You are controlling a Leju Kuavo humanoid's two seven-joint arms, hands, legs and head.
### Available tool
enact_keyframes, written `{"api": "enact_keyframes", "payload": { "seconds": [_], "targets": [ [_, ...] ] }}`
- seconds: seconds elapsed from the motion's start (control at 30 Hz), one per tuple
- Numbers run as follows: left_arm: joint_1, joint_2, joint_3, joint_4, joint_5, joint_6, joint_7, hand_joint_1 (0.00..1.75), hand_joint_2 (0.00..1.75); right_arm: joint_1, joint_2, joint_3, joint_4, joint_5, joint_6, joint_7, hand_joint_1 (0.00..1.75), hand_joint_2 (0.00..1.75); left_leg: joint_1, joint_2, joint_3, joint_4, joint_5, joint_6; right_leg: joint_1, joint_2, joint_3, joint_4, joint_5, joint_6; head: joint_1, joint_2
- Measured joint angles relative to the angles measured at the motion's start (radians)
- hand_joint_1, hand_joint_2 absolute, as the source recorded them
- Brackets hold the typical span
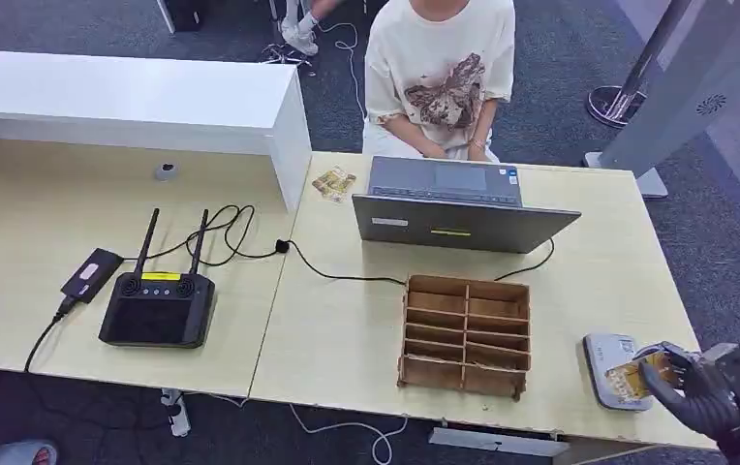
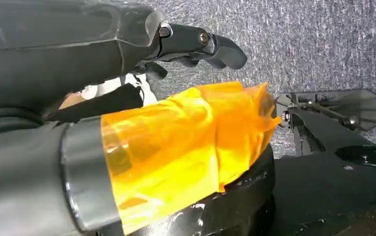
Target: Pass the card to the sensor for recognition and then transmit it.
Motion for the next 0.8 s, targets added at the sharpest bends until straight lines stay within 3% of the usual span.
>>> {"api": "enact_keyframes", "payload": {
  "seconds": [0.67, 0.8],
  "targets": [
    [0.0, -0.001, 0.0, 0.0, -0.007, 0.002, 0.005, 0.0, 0.0, -0.025, 0.0, 0.059, 0.056, 0.015, -0.033, -0.011, 1.75, 1.75, 0.0, 0.0, 0.0, 0.0, 0.0, 0.0, 0.0, 0.0, 0.0, 0.0, 0.0, 0.0, 0.0, 0.0],
    [0.0, -0.002, 0.0, 0.0, -0.006, 0.002, 0.005, 0.0, 0.0, -0.036, 0.008, 0.067, 0.087, 0.038, -0.099, 0.007, 1.75, 1.75, 0.0, 0.0, 0.0, 0.0, 0.0, 0.0, 0.0, 0.0, 0.0, 0.0, 0.0, 0.0, 0.0, 0.0]
  ]
}}
